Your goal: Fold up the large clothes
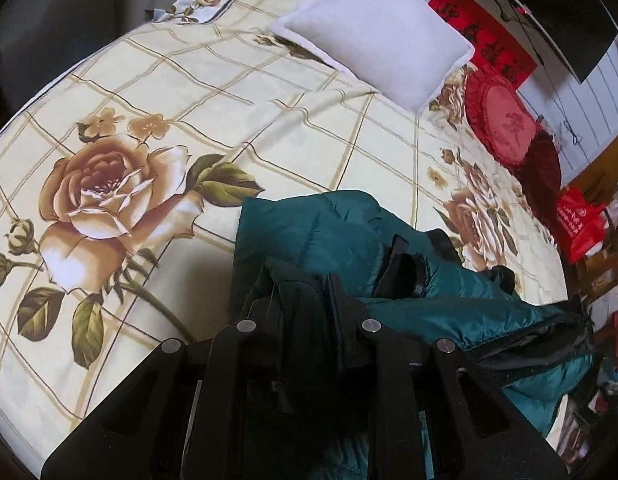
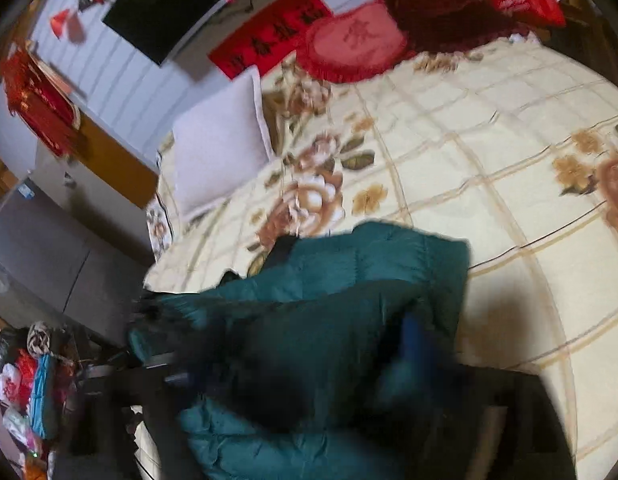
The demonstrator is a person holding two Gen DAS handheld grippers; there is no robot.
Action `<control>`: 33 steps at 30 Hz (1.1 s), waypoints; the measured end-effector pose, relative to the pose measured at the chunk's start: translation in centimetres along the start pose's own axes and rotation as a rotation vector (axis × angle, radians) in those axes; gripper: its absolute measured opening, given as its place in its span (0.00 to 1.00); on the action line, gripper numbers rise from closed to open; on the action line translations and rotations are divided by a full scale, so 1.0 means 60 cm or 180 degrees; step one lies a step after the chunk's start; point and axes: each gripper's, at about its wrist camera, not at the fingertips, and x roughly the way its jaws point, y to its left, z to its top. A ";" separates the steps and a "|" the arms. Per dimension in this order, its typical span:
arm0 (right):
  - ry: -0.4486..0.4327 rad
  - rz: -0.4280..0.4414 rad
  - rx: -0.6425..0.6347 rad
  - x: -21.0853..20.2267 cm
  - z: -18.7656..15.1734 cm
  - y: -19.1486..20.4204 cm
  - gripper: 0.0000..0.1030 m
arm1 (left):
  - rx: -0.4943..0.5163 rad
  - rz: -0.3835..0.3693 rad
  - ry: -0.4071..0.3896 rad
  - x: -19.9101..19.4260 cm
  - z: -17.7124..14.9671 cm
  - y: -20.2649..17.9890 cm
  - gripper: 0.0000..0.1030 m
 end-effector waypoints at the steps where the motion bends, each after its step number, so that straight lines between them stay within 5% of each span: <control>1: -0.0066 0.0002 -0.0024 -0.013 0.001 0.007 0.93 | -0.0001 -0.0019 0.0011 0.000 0.001 0.000 0.18; 5: -0.0160 0.0299 -0.0304 -0.045 -0.007 0.061 0.93 | -0.0099 -0.0154 0.0037 -0.007 0.006 0.007 0.22; 11: 0.0490 0.0278 -0.1136 0.103 -0.086 0.218 0.92 | -0.0123 -0.0197 0.0033 -0.016 0.008 0.008 0.24; 13: 0.0539 0.0181 -0.1370 0.157 -0.107 0.259 0.85 | -0.0108 -0.0226 0.0045 -0.023 0.009 0.011 0.25; 19: 0.0508 -0.0537 -0.1724 0.303 -0.132 0.303 0.85 | -0.0215 -0.0575 -0.0035 -0.079 0.027 0.038 0.42; 21: 0.0454 -0.0650 -0.1642 0.330 -0.127 0.296 0.85 | -0.0233 -0.0600 -0.0214 -0.110 0.029 0.046 0.58; 26: 0.0497 -0.0721 -0.1428 0.341 -0.110 0.275 0.86 | -0.0046 -0.0564 -0.0322 -0.135 0.007 0.024 0.61; 31: 0.0421 -0.0439 -0.1313 0.252 -0.088 0.276 0.85 | 0.0267 -0.0351 -0.0336 -0.104 -0.019 -0.021 0.61; 33: 0.0272 -0.0538 -0.1370 0.208 -0.073 0.258 0.85 | 0.0341 -0.0229 -0.0350 -0.083 -0.023 -0.036 0.61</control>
